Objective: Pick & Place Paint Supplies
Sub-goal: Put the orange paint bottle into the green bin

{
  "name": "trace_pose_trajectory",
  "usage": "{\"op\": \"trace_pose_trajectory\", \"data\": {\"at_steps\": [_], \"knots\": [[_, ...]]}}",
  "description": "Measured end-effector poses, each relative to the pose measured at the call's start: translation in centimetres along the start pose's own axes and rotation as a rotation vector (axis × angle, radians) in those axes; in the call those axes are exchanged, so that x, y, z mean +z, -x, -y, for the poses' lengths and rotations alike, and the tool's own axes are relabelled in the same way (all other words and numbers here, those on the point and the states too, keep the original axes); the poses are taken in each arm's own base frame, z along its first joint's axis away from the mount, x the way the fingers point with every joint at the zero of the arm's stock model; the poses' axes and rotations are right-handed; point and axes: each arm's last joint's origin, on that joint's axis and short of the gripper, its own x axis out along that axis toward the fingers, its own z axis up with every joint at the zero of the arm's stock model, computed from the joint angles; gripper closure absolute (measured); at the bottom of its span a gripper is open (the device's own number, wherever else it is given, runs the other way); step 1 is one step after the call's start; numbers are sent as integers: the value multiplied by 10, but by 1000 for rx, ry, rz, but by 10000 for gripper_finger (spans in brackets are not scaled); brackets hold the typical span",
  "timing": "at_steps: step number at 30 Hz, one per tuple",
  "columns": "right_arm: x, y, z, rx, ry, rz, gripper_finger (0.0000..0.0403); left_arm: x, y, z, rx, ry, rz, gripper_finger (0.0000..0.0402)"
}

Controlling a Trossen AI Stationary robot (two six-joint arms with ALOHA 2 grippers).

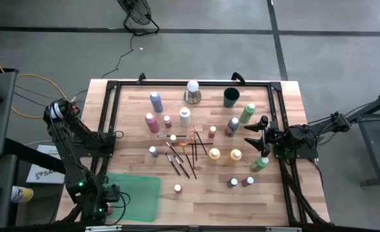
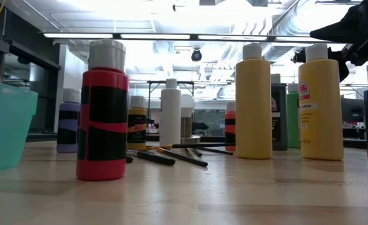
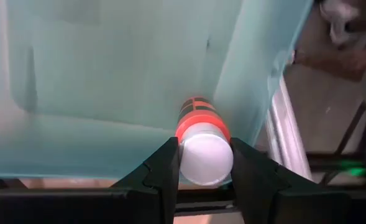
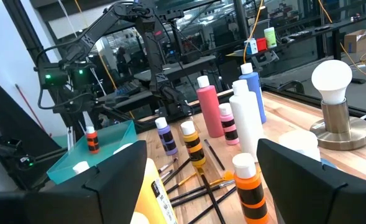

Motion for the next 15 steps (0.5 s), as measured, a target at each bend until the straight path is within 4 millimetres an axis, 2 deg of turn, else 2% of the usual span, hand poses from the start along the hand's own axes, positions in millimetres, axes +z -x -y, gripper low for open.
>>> {"op": "trace_pose_trajectory", "data": {"at_steps": [6, 15], "knots": [[0, 0, 0, 0, 0, 0, 104, 2, -3, 2, 4, 264, 57, 284], [0, 0, 0, 0, 0, 0, 104, -16, 4, 4, 58, 327, 53, 284]]}}
